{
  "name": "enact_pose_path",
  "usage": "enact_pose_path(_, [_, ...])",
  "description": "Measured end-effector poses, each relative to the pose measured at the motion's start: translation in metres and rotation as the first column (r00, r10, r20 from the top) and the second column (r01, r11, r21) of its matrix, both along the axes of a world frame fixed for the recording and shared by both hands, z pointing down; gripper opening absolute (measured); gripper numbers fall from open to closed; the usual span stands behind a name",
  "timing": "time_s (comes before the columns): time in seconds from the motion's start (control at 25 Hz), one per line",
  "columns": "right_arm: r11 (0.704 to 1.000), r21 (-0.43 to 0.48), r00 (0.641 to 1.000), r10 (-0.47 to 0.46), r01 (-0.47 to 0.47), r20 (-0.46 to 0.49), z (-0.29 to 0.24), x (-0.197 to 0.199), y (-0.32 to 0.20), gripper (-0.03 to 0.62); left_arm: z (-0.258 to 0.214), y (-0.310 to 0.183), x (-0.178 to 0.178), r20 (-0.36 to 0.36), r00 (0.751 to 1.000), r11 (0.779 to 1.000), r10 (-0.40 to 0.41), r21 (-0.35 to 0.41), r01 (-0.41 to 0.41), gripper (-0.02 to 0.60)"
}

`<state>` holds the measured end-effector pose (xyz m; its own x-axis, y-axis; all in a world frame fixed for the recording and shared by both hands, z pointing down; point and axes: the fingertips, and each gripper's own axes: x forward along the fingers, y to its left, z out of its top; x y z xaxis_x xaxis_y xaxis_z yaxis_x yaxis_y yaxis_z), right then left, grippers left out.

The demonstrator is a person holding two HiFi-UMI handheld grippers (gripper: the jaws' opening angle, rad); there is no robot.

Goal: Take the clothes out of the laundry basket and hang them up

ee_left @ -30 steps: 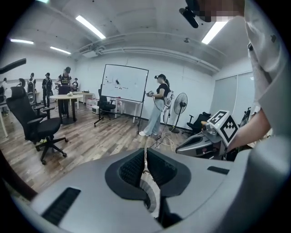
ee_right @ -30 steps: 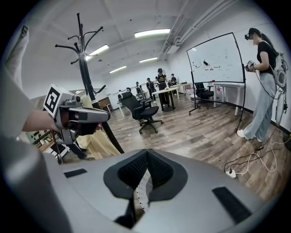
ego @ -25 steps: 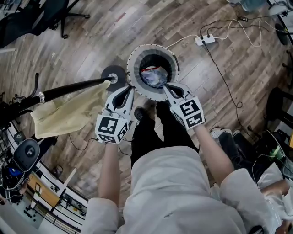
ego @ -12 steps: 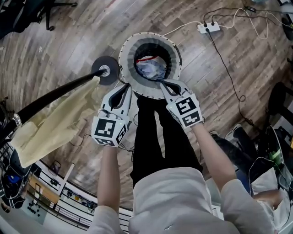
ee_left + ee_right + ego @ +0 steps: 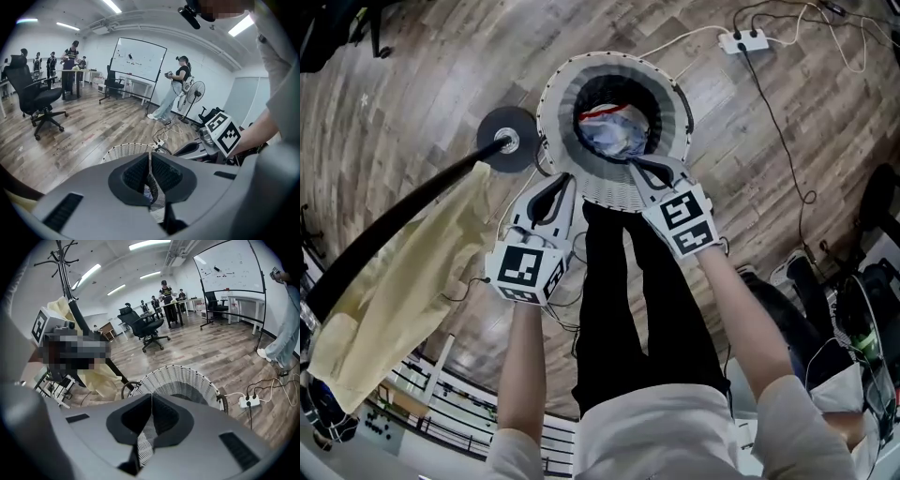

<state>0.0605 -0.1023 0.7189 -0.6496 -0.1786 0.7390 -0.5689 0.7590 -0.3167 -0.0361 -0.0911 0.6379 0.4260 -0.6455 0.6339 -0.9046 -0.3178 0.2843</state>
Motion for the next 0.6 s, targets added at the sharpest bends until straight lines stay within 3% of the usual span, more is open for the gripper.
enact_pose_path(0.6, [0.995,-0.101,0.996,-0.022,0.013,-0.086,0.142,-0.034,0.003,0.042,0.102,-0.015,-0.017,0.012,0.999,0.998,0.046,-0.046,-0.046,0.032])
